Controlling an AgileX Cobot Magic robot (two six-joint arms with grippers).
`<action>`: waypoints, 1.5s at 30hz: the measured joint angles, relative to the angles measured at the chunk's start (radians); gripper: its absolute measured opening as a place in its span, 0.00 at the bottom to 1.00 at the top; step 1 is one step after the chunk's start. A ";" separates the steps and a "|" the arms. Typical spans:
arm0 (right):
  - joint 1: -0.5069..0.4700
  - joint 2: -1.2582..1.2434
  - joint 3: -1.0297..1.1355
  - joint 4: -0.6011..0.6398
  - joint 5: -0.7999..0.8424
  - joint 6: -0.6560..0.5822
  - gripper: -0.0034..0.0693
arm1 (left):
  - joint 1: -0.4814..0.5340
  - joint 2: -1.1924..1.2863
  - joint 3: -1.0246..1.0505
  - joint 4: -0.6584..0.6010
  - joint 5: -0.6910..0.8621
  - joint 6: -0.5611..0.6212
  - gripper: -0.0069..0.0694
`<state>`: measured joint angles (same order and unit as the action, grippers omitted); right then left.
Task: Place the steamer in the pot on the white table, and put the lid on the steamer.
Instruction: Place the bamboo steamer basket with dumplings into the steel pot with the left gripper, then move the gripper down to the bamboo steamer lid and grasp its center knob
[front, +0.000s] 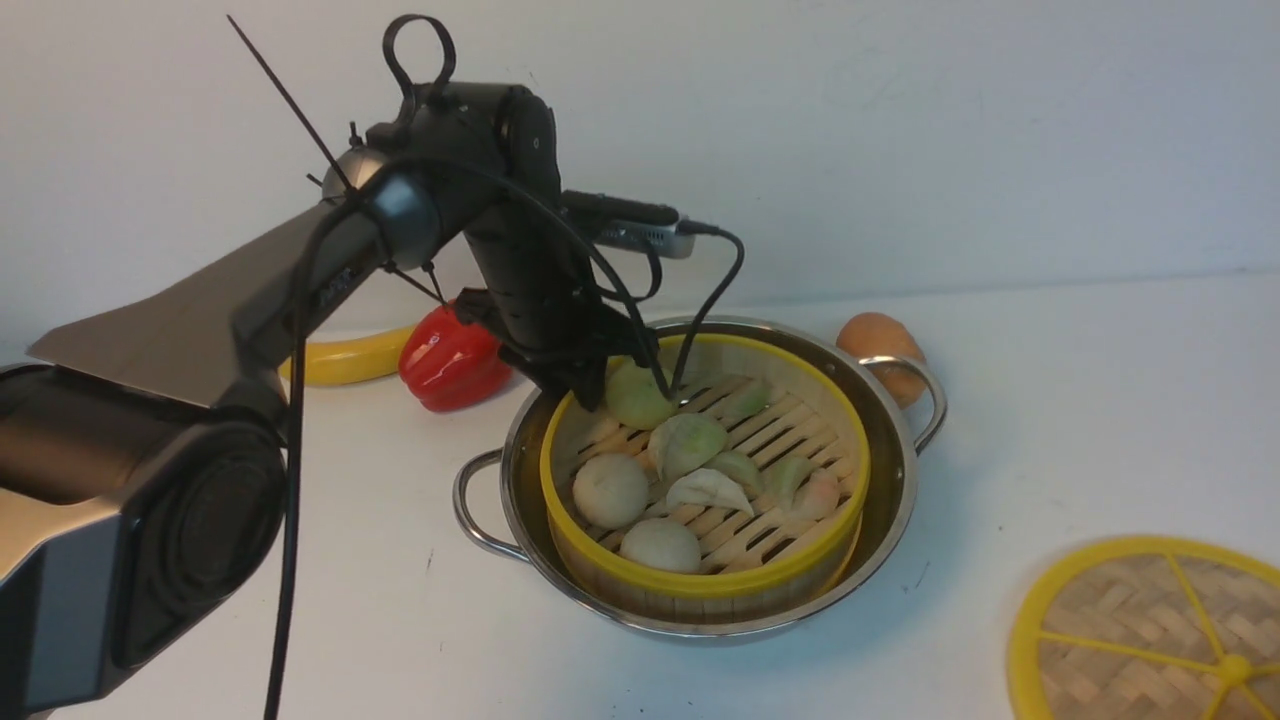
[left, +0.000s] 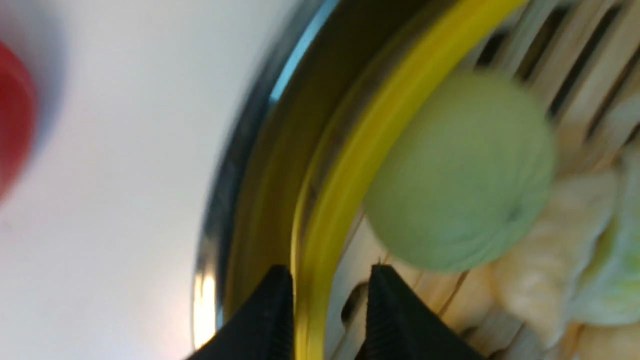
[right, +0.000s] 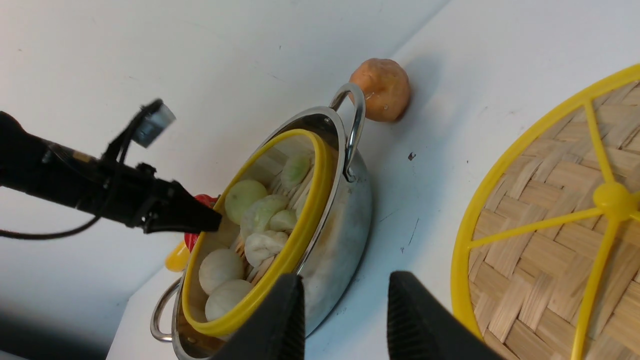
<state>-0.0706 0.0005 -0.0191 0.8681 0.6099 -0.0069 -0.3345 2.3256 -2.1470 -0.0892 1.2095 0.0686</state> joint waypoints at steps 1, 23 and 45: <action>0.000 0.000 0.000 0.000 0.000 0.000 0.39 | 0.000 0.000 -0.018 0.000 0.001 0.000 0.38; 0.000 0.000 0.000 0.000 0.021 0.000 0.39 | 0.000 -0.407 -0.172 0.237 0.006 -0.035 0.06; 0.000 0.276 -0.432 -0.036 -0.063 -0.202 0.39 | 0.000 -1.092 0.474 0.255 -0.421 0.044 0.06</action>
<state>-0.0706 0.2770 -0.4513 0.8319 0.5465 -0.2084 -0.3345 1.2339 -1.6728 0.1656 0.7881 0.1127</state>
